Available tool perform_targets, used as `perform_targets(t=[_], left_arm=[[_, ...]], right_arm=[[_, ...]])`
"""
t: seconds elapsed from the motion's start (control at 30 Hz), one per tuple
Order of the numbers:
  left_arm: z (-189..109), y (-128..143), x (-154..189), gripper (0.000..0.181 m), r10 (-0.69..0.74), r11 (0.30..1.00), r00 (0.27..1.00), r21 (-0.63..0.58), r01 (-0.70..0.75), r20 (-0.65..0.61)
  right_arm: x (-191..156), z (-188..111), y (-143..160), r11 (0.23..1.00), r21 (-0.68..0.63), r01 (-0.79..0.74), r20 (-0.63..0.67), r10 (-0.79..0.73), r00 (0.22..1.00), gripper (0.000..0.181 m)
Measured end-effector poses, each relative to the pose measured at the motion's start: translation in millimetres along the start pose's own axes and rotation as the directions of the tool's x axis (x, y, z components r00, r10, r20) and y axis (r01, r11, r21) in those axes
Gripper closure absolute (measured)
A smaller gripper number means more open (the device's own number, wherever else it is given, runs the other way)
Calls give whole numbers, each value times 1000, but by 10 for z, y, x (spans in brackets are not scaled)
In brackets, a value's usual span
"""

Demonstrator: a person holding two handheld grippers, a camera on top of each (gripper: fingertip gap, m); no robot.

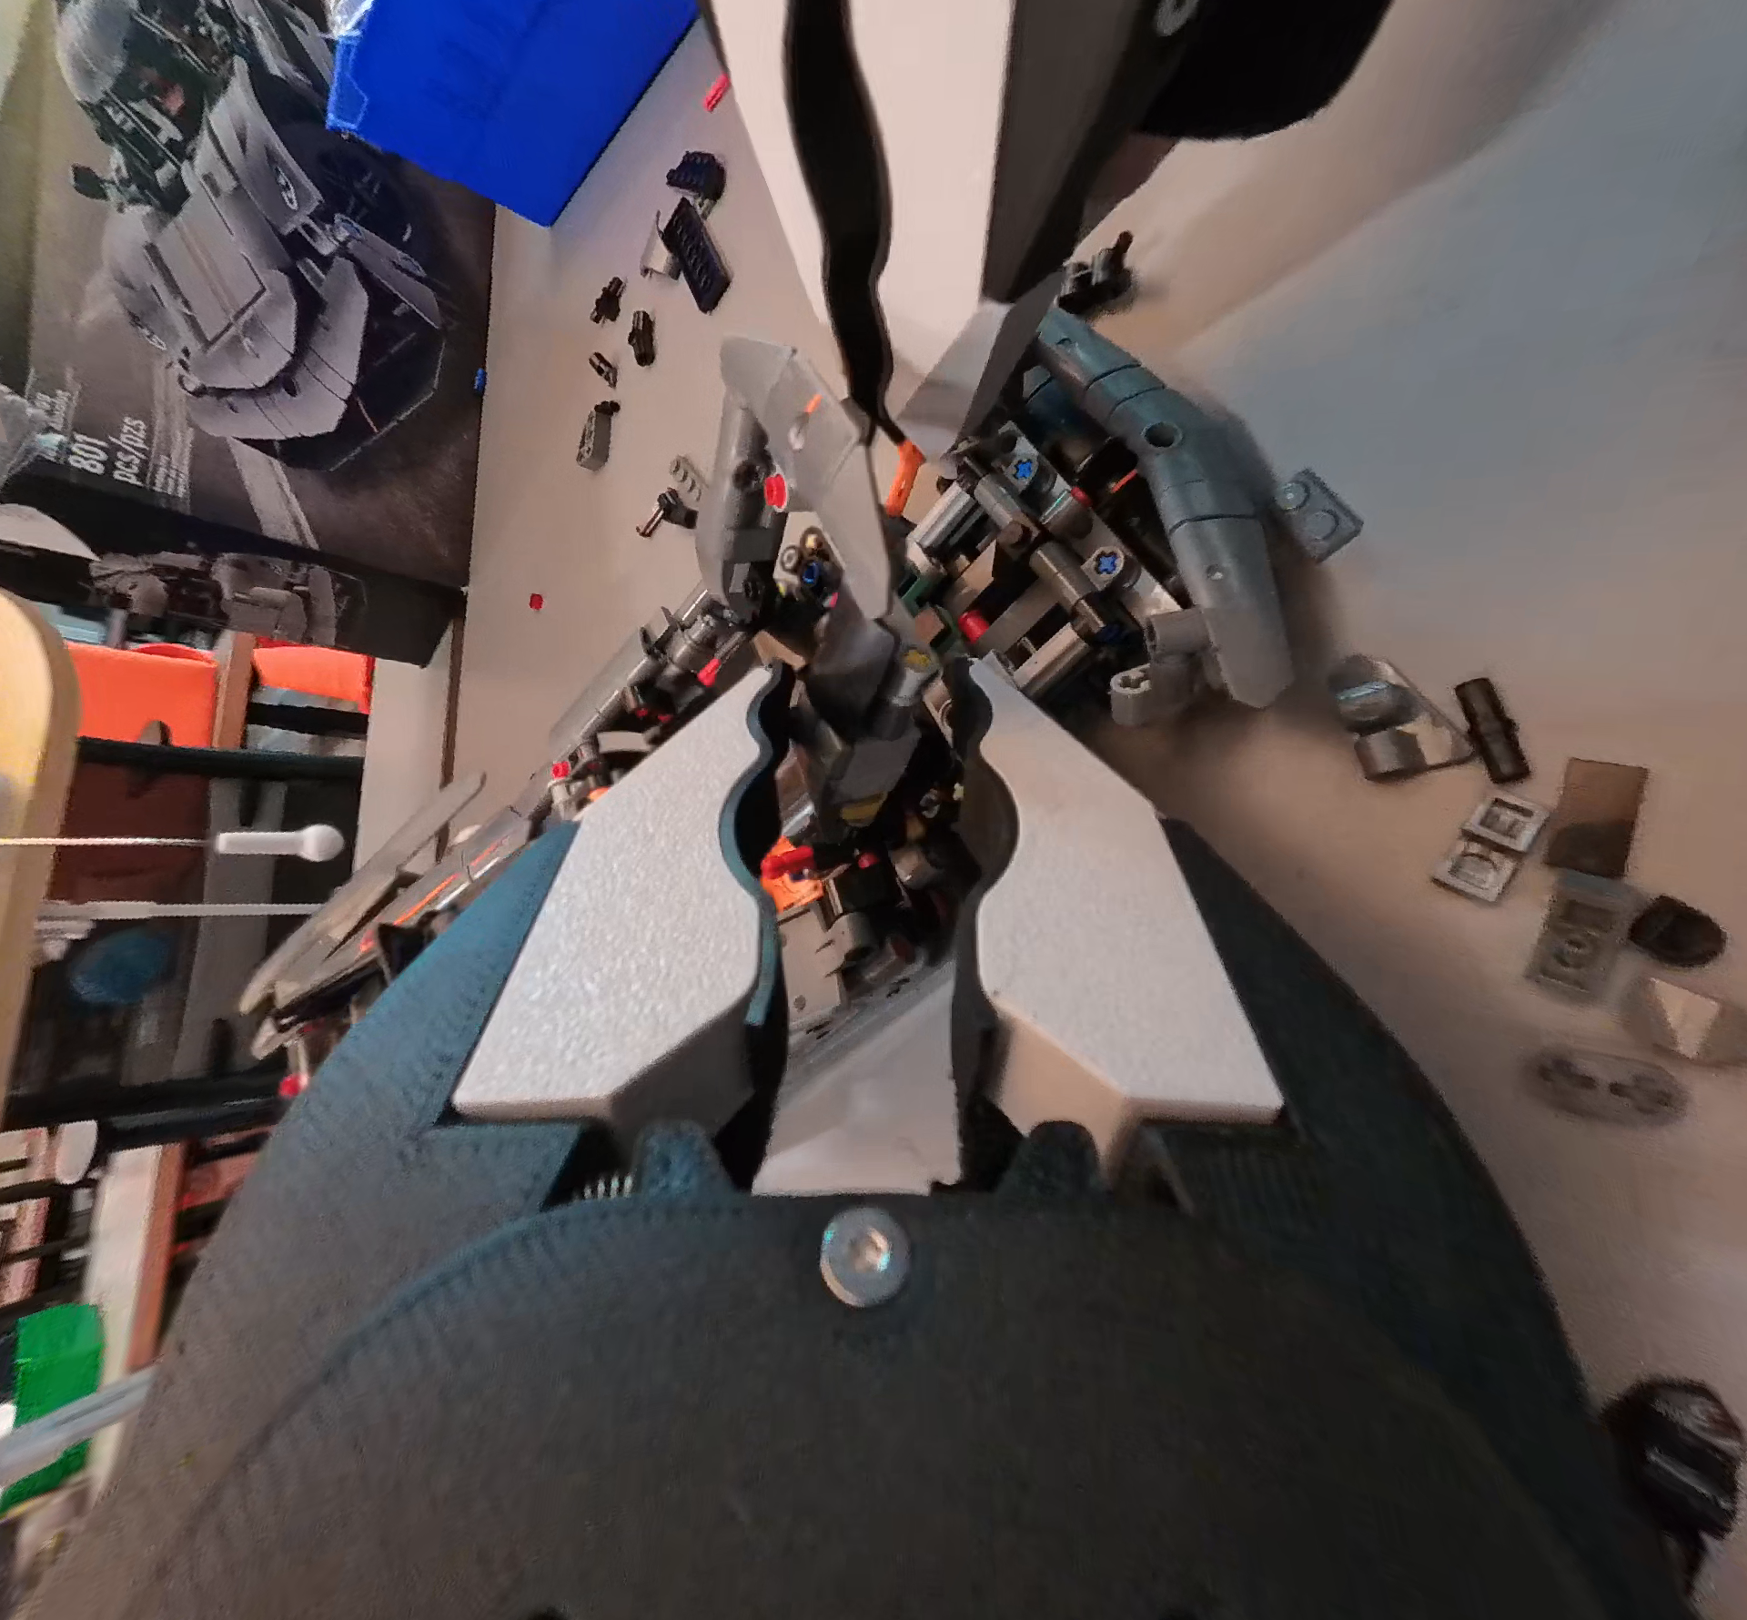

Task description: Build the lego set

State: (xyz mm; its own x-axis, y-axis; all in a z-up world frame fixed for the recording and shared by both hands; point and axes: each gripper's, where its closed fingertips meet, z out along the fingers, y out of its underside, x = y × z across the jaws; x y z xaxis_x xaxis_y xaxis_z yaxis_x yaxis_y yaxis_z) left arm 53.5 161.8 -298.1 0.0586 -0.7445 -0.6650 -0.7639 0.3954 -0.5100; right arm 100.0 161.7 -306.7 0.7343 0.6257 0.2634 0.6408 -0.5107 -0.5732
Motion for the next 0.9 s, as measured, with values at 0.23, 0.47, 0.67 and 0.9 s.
perform_targets(t=[0.23,0.47,0.67,0.9], left_arm=[[32,21,-12,150,-75,997,997,1,75,-24],[48,24,-23,151,-82,997,996,11,83,-26],[50,25,-30,151,-82,996,996,17,83,-23],[51,33,-39,151,-86,996,996,22,87,-26]], right_arm=[[17,-10,-59,994,94,-61,38,58,998,178],[27,3,-68,978,177,-113,65,103,993,178],[30,-9,-104,958,228,-174,116,150,982,178],[39,21,-82,944,239,-228,146,197,969,178]])
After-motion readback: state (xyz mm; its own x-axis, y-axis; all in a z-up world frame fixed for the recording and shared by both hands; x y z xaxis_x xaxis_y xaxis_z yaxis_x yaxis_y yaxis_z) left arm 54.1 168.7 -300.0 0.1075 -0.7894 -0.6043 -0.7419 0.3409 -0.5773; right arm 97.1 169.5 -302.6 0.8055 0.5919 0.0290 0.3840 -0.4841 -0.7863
